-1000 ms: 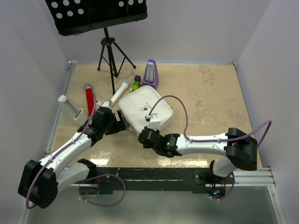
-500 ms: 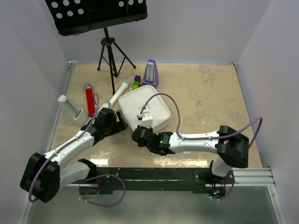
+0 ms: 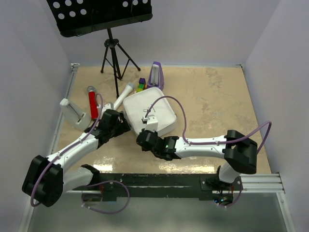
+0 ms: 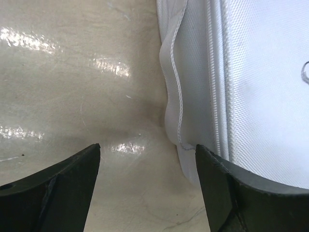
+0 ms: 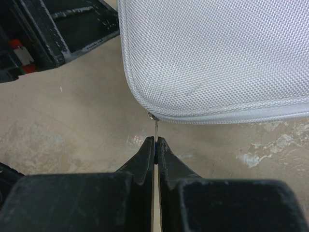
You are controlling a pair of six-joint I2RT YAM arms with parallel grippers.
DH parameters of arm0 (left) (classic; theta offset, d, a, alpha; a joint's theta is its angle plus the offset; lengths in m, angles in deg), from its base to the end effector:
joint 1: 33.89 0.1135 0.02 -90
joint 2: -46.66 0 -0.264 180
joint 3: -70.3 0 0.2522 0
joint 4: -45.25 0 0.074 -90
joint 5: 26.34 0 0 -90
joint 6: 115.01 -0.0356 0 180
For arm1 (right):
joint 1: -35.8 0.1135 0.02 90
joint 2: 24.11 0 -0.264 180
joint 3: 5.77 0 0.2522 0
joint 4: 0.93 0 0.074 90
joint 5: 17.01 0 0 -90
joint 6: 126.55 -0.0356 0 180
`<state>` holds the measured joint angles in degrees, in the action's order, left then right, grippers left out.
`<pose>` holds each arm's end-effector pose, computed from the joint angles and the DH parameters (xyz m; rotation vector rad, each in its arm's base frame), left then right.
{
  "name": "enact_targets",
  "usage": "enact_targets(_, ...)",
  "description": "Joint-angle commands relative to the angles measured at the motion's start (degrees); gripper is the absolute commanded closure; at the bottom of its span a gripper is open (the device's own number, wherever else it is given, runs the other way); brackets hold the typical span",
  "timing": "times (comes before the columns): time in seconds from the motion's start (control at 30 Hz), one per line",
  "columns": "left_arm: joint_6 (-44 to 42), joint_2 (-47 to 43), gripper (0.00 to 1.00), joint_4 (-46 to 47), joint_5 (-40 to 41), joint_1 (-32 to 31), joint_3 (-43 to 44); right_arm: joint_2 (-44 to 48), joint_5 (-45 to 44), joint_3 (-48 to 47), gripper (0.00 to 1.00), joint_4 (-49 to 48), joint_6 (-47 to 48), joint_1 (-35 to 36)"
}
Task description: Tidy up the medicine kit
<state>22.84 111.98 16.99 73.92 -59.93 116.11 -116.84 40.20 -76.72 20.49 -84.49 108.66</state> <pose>0.2011 -0.0912 0.1884 -0.5406 2.3624 -0.3884 0.1194 0.3216 0.2125 -0.2024 2.2222 0.5112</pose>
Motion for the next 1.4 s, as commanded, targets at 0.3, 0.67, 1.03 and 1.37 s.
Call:
enact_targets(0.3, 1.7, 1.6, 0.17, 4.3, 3.4, 0.6, 1.5, 1.8, 0.5, -0.2, 1.00, -1.9, 0.0, 0.4)
enact_targets(0.67, -2.0, 9.6, 0.56, 6.9, 3.6, 2.7, 4.2, 2.9, 1.0, 2.2, 1.00, -1.1, -1.1, 1.1)
enact_targets(1.03, -11.9, 14.9, 1.00, 2.8, 4.4, 4.1, 8.8, 9.5, -3.8, 9.9, 1.00, 8.9, -9.1, 0.4)
enact_targets(1.37, -19.0, 19.6, 1.00, 2.1, 7.0, 3.9, 10.7, 24.1, -3.3, 21.6, 1.00, 6.9, -19.3, -12.4)
